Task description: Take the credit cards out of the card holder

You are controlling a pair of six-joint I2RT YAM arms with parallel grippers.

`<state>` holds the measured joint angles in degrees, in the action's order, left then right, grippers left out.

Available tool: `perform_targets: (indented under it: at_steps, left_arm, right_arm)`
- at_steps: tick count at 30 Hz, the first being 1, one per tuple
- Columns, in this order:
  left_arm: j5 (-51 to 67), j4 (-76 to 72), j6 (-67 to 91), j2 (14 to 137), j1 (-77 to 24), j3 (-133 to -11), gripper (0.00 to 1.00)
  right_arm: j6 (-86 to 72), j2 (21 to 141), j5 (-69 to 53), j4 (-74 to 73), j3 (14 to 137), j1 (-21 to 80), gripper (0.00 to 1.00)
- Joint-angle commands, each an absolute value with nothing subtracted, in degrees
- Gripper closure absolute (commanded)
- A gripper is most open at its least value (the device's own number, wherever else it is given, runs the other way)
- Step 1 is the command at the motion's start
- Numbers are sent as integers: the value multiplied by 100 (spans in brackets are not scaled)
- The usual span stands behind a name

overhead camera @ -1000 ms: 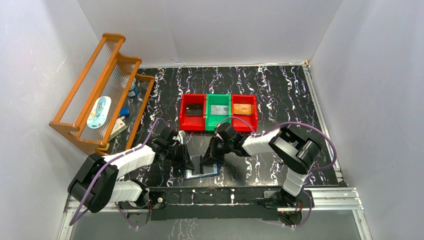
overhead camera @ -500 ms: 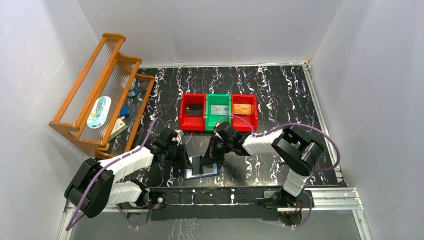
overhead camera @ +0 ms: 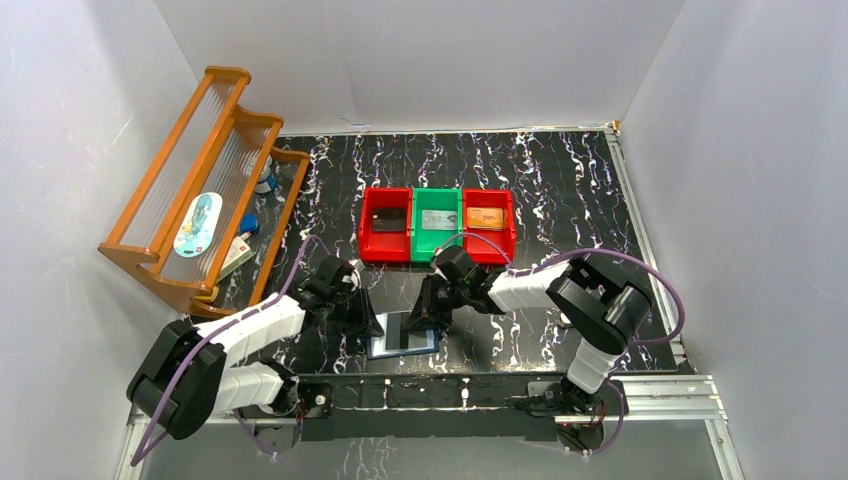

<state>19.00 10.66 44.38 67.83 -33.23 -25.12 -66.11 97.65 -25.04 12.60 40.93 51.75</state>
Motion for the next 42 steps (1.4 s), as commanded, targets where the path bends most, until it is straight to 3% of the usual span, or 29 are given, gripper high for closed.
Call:
perform_targets:
  at_steps: [1,6,10,14,21,23,26,36,42]
  left_arm:
    - [1819,1283,4369,6943,-3334,-2580,89]
    - [1834,1279,4350,7002,-3333,-2569,89]
    - [1837,1284,4366,6960,-3332,-2524,90]
    - [1754,1352,4392,6837,-3336,-2460,90]
    - [1523,1557,4395,6583,-3335,-2486,89]
    - [1144,1740,4513,5764,-3339,-2548,68]
    - [915,1984,4526,5369,-3330,-2710,58]
    - [1227,2014,4332,5303,-3264,-3277,38]
    - [2809,1227,4124,5429,-2591,-3272,33]
  right_arm:
    - [-6744,9748,-2617,1655,4092,5181,78]
    - [-6742,9844,-2663,1770,4176,5227,72]
    - [-6753,9899,-2653,1767,4164,5255,74]
    - [-6457,9522,-2111,860,4212,5237,97]
    - [-6442,8623,-1821,536,3942,5030,100]
    - [-6413,8294,-1626,516,3958,5005,100]
    - [-6336,8151,-1612,570,4017,4999,100]
    - [-6264,7973,-1655,1046,3984,5001,100]
    - [-6340,7840,-1704,1643,3713,4998,100]
